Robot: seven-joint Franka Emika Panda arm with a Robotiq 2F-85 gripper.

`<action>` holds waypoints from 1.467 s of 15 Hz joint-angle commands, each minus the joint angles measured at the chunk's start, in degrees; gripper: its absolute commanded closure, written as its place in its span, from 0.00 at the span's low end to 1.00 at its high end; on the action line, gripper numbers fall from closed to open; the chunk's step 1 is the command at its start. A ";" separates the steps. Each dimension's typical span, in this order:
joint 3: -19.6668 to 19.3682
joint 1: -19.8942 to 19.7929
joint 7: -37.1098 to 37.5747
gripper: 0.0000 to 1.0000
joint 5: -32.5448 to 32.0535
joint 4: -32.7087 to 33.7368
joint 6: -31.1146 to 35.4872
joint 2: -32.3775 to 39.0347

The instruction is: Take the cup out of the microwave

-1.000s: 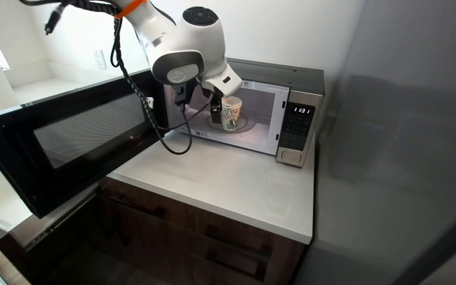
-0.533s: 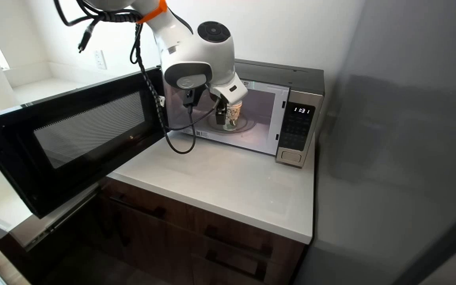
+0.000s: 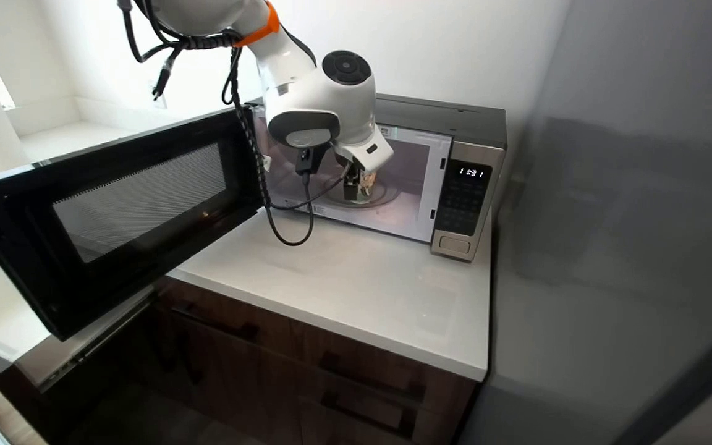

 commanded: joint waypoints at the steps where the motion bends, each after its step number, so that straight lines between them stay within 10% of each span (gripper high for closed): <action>1: 1.29 -0.93 -1.46 0.00 1.87 2.84 1.28 2.74; 15: 10.75 -8.96 -18.31 0.00 19.80 7.16 3.78 5.98; 22: 3.92 -4.36 -9.90 0.00 10.67 4.26 2.89 6.12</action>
